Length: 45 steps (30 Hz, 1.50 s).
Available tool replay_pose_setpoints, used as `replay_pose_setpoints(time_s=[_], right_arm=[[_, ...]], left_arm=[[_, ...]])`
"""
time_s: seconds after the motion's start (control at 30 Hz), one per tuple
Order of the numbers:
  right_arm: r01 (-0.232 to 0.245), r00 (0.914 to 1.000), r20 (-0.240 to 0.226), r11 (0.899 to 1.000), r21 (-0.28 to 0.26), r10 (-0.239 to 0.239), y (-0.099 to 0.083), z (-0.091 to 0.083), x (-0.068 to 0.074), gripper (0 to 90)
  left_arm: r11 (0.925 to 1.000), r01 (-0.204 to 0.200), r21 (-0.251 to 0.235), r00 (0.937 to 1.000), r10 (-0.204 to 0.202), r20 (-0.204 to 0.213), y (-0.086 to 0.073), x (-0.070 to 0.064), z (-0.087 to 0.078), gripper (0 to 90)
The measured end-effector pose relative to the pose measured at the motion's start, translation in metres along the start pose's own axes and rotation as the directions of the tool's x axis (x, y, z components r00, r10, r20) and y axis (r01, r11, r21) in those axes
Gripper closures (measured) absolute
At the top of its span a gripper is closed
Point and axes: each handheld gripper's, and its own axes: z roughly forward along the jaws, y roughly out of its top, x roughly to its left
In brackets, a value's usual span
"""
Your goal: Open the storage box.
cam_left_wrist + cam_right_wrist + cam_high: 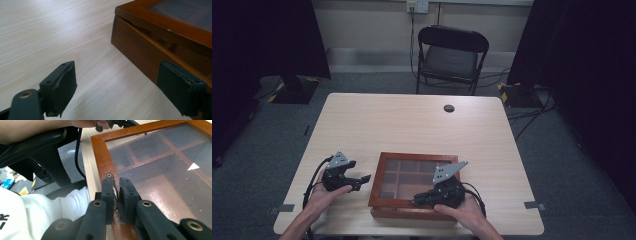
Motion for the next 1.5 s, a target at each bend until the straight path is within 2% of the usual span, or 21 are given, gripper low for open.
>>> replay_pose_setpoints(time_s=[0.23, 0.33, 0.37, 0.47, 0.67, 0.8, 0.9, 1.07, 1.17, 1.2, 1.3, 1.33, 1.4, 1.5], right_arm=[[0.003, 1.0000, 0.002, 1.000, 0.005, -0.003, 0.009, -0.004, -0.001, 82.9], [0.009, 0.9999, 0.005, 1.000, 0.002, -0.009, 0.013, -0.007, -0.001, 82.9], [0.008, 0.9999, 0.006, 1.000, 0.003, -0.008, 0.015, -0.008, -0.001, 82.9], [0.017, 0.9998, 0.013, 1.000, 0.001, -0.017, 0.019, -0.011, 0.000, 83.0], [0.021, 0.9997, 0.015, 1.000, -0.001, -0.021, 0.023, -0.013, 0.000, 82.9], [0.029, 0.9993, 0.024, 1.000, -0.007, -0.029, 0.024, -0.014, 0.001, 82.9], [0.027, 0.9993, 0.025, 1.000, -0.007, -0.027, 0.024, -0.015, 0.001, 82.9], [0.025, 0.9993, 0.028, 1.000, -0.012, -0.025, 0.025, -0.016, 0.002, 82.7], [0.032, 0.9983, 0.048, 0.999, -0.014, -0.032, 0.026, -0.016, 0.003, 82.1], [0.040, 0.9978, 0.053, 0.999, -0.014, -0.039, 0.026, -0.017, 0.003, 77.3], [0.010, 0.9973, 0.073, 0.999, -0.051, -0.007, 0.023, -0.021, 0.001, 64.3], [0.012, 0.9956, 0.094, 0.997, -0.072, -0.005, 0.022, -0.024, 0.001, 61.3], [-0.013, 0.9940, 0.107, 0.994, -0.111, 0.025, 0.017, -0.033, -0.002, 56.5], [-0.047, 0.9888, 0.134, 0.989, -0.137, 0.065, 0.008, -0.043, -0.006, 50.9]], left_arm=[[0.9994, -0.029, -0.020, 0.9985, 0.030, 0.045, 0.004, -0.006, 0.000, 15.7], [0.9990, -0.029, -0.032, 0.9975, 0.031, 0.063, 0.004, -0.010, 0.000, 15.8], [0.9987, -0.043, -0.027, 0.9968, 0.044, 0.066, 0.005, -0.010, -0.001, 15.7], [0.9983, -0.044, -0.037, 0.9963, 0.047, 0.072, 0.006, -0.013, -0.001, 15.7], [0.9942, -0.078, -0.074, 0.9901, 0.086, 0.111, 0.009, -0.020, -0.001, 15.7], [0.9899, -0.101, -0.099, 0.9865, 0.113, 0.119, 0.010, -0.026, -0.001, 16.1], [0.9866, -0.126, -0.103, 0.9845, 0.138, 0.109, 0.012, -0.030, 0.000, 16.5], [0.9851, -0.120, -0.124, 0.9845, 0.134, 0.113, 0.012, -0.030, 0.000, 17.2], [0.9839, -0.127, -0.126, 0.9833, 0.141, 0.114, 0.013, -0.030, 0.000, 17.7], [0.9832, -0.131, -0.127, 0.9825, 0.146, 0.116, 0.013, -0.030, 0.001, 17.5], [0.9821, -0.139, -0.128, 0.9817, 0.153, 0.113, 0.012, -0.030, 0.001, 17.9], [0.9820, -0.138, -0.128, 0.9821, 0.153, 0.110, 0.012, -0.030, 0.001, 17.9], [0.9808, -0.133, -0.143, 0.9831, 0.148, 0.107, 0.013, -0.031, 0.000, 18.6], [0.9804, -0.130, -0.148, 0.9831, 0.147, 0.109, 0.013, -0.030, -0.001, 19.0]])
